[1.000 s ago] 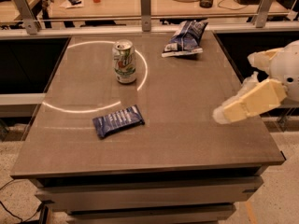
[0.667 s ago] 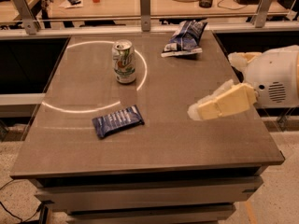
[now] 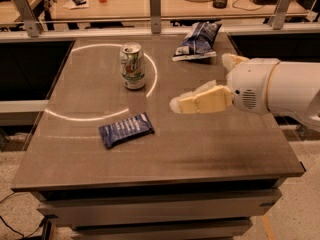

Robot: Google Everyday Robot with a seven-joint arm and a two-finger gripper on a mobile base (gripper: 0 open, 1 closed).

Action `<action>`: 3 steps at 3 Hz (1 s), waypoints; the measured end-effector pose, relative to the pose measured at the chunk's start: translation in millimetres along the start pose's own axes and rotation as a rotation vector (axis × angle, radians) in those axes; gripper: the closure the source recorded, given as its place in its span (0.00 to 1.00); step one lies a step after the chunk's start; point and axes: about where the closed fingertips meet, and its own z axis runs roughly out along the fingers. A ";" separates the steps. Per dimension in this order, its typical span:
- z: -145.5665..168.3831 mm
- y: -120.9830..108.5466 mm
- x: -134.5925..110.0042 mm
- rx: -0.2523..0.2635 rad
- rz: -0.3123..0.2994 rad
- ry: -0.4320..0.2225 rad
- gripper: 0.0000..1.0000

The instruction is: Pick 7up can

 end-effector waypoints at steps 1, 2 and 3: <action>27.4 -2.2 4.1 -0.004 0.014 -0.029 0.00; 46.6 -1.1 1.1 -0.054 -0.008 -0.037 0.00; 49.1 -0.1 0.3 -0.061 -0.010 -0.038 0.00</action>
Offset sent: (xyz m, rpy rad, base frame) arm 0.0443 0.0463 -0.0260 0.0427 -0.0119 0.1304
